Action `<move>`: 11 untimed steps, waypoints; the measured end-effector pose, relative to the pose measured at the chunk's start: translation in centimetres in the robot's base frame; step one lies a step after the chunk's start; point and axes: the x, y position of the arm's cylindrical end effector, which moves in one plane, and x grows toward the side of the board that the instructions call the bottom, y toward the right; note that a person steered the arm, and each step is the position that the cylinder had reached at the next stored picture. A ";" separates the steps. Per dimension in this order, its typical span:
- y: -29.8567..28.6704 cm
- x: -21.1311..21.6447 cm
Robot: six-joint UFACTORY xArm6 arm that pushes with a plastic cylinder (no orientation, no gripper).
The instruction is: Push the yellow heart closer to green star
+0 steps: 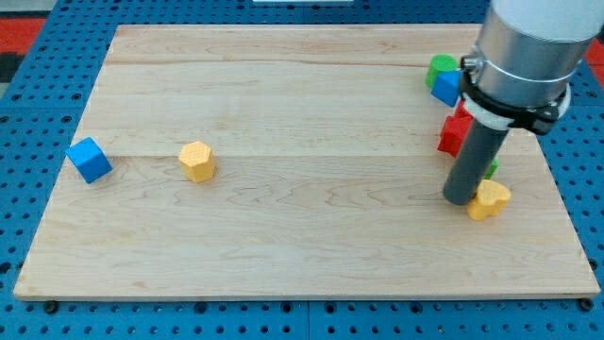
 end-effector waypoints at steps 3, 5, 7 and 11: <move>-4.5 4.1; -1.1 7.0; 4.3 6.2; 4.2 -0.1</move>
